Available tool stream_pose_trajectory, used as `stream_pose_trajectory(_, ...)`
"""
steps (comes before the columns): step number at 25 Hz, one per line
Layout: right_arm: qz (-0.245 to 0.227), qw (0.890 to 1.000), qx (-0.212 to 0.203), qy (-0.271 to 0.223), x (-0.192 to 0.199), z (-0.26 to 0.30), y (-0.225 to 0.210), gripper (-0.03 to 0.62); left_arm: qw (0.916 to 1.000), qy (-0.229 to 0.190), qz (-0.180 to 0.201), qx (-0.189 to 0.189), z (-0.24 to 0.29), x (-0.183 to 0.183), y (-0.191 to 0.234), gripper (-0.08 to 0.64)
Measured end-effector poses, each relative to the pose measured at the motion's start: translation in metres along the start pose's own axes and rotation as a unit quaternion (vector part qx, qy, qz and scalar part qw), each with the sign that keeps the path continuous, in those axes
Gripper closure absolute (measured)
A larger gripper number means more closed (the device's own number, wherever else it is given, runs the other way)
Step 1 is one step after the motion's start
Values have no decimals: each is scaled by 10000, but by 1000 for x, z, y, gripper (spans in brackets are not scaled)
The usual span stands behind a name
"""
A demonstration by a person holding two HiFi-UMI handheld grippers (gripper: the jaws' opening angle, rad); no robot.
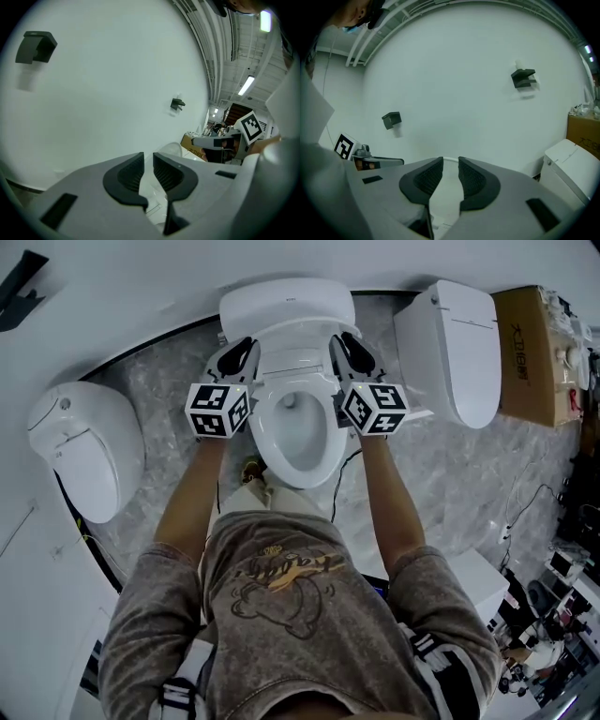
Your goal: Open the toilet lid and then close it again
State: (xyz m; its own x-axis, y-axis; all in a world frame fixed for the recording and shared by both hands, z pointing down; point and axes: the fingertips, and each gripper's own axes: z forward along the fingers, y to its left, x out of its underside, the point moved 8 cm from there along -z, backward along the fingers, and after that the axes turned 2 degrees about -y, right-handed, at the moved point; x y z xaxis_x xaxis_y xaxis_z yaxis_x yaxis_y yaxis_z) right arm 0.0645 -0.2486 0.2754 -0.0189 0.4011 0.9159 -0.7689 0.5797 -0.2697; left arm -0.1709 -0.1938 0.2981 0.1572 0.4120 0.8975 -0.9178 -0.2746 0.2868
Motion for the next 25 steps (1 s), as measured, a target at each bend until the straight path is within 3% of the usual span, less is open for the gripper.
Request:
stream_pose_trajectory(4,-54,9998,-162,59,-8,7,-9,355,10000,18,31,92,7,-7,1,412)
stream_pose_trajectory(6,-72,9997,-202,137,-8,13,-14,316,9998,97,54,185,13,-7,3,343)
stream_pose_trajectory(10,-193,9989,-244,342,-8,30,-25,308,9993,226,140,244,26,-6,11,287)
stream_pose_trajectory(19,-489,9944,-425,830,-2,77,-48,310,9982,447,246,330,55,0,24,284)
stream_pose_trajectory(25,-419,9918,-631,1025,4,89,-51,311,9970,591,180,477,65,6,20,285)
